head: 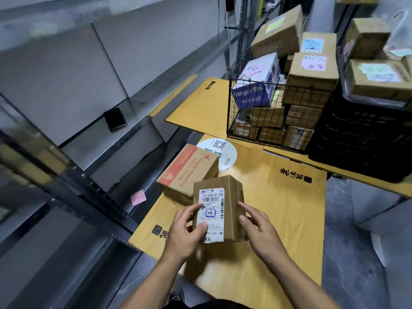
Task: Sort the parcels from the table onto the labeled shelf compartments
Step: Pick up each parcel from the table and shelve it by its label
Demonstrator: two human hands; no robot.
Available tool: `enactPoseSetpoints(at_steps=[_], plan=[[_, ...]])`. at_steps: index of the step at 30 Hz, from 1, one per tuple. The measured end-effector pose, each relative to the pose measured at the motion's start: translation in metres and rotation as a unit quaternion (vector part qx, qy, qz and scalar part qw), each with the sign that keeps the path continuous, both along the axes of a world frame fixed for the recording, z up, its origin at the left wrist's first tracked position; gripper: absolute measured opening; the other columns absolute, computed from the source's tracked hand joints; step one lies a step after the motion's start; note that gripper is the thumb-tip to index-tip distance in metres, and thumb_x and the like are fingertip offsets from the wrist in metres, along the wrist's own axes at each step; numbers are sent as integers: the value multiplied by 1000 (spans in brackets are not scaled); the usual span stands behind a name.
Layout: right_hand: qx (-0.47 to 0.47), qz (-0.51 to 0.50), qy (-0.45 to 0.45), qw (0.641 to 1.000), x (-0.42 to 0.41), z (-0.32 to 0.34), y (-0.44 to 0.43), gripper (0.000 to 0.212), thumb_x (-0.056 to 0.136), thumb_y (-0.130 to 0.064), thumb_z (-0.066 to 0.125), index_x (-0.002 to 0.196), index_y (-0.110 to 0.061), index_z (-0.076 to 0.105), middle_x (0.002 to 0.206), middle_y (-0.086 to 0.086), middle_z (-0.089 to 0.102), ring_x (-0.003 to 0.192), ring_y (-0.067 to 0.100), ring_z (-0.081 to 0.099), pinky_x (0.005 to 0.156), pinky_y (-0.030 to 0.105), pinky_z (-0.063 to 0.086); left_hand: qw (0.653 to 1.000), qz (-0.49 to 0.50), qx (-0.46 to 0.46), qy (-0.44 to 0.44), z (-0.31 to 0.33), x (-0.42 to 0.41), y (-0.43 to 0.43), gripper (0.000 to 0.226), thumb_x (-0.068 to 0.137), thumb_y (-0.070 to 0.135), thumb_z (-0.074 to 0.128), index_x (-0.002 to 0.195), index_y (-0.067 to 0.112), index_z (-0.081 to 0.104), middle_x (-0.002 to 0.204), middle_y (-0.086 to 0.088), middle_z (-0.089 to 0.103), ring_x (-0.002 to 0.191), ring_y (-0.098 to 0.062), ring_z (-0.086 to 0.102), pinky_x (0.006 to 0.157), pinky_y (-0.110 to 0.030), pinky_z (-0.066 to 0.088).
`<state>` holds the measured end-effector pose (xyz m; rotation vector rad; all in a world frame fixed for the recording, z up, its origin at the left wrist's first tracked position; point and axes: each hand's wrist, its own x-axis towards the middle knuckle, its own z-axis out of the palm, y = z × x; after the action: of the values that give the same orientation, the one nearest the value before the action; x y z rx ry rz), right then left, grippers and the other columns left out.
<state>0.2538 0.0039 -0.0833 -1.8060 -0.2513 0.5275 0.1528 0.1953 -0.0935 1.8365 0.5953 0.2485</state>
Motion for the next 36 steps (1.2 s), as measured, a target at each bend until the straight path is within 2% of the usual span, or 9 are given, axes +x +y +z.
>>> enactPoseSetpoints(at_steps=[3, 6, 9, 15, 20, 27, 29, 33, 36], plan=[[13, 18, 14, 1000, 0, 5, 8, 36, 95, -42, 65, 128, -49, 55, 133, -13, 56, 120, 7, 58, 99, 35, 53, 999, 5, 50, -6, 2, -10, 2, 48, 81, 33, 70, 123, 49, 54, 123, 21, 47, 116, 8, 48, 90, -24, 52], [52, 45, 61, 996, -8, 8, 17, 45, 94, -28, 69, 130, -46, 48, 126, -10, 62, 107, 6, 67, 82, 26, 57, 996, 12, 82, -28, 9, -18, 2, 53, 83, 24, 74, 122, 50, 49, 124, 16, 46, 116, 5, 49, 81, -12, 51], [80, 42, 68, 994, -15, 8, 24, 59, 91, -17, 71, 133, -47, 43, 123, -10, 60, 100, 3, 69, 75, 24, 57, 993, 19, 109, -33, 15, -28, 6, 52, 80, 38, 70, 126, 50, 47, 125, 18, 45, 118, 1, 50, 84, -12, 50], [91, 81, 38, 992, -31, 8, 44, 58, 93, -16, 70, 135, -50, 48, 126, -10, 62, 116, 15, 65, 92, 49, 58, 988, 53, 132, -56, 21, -57, 10, 55, 80, 40, 68, 128, 52, 44, 128, 25, 47, 119, 0, 51, 92, -21, 49], [112, 122, 48, 985, -55, 19, 60, 60, 90, -18, 75, 121, -62, 48, 127, -11, 62, 112, 15, 68, 83, 48, 61, 983, 90, 147, -67, 28, -90, 8, 57, 82, 34, 67, 135, 41, 47, 132, 26, 44, 122, 2, 48, 101, -24, 46], [102, 171, 19, 980, -137, 29, 94, 63, 72, -37, 78, 120, -60, 46, 114, -26, 68, 112, 12, 68, 91, 51, 57, 975, 149, 154, -62, 41, -183, 18, 57, 83, 30, 65, 137, 33, 48, 139, 17, 45, 128, 1, 44, 105, -30, 44], [111, 194, 12, 975, -168, 32, 106, 65, 71, -38, 79, 124, -56, 45, 117, -19, 69, 112, 14, 68, 92, 51, 57, 970, 170, 162, -59, 46, -219, 23, 58, 83, 29, 66, 139, 30, 48, 139, 17, 46, 129, -3, 45, 105, -34, 44], [160, 236, 25, 958, -232, 44, 133, 59, 87, -8, 76, 128, -40, 49, 119, -6, 68, 105, 11, 70, 84, 43, 61, 956, 213, 191, -58, 72, -295, 30, 56, 83, 33, 65, 137, 34, 49, 137, 26, 43, 126, 1, 46, 102, -28, 45], [196, 279, 61, 938, -284, 57, 157, 54, 90, 2, 68, 125, -36, 51, 113, -4, 71, 104, 14, 71, 77, 39, 62, 939, 259, 219, -53, 92, -354, 37, 55, 83, 34, 64, 137, 29, 50, 137, 15, 46, 127, -2, 46, 105, -29, 43]])
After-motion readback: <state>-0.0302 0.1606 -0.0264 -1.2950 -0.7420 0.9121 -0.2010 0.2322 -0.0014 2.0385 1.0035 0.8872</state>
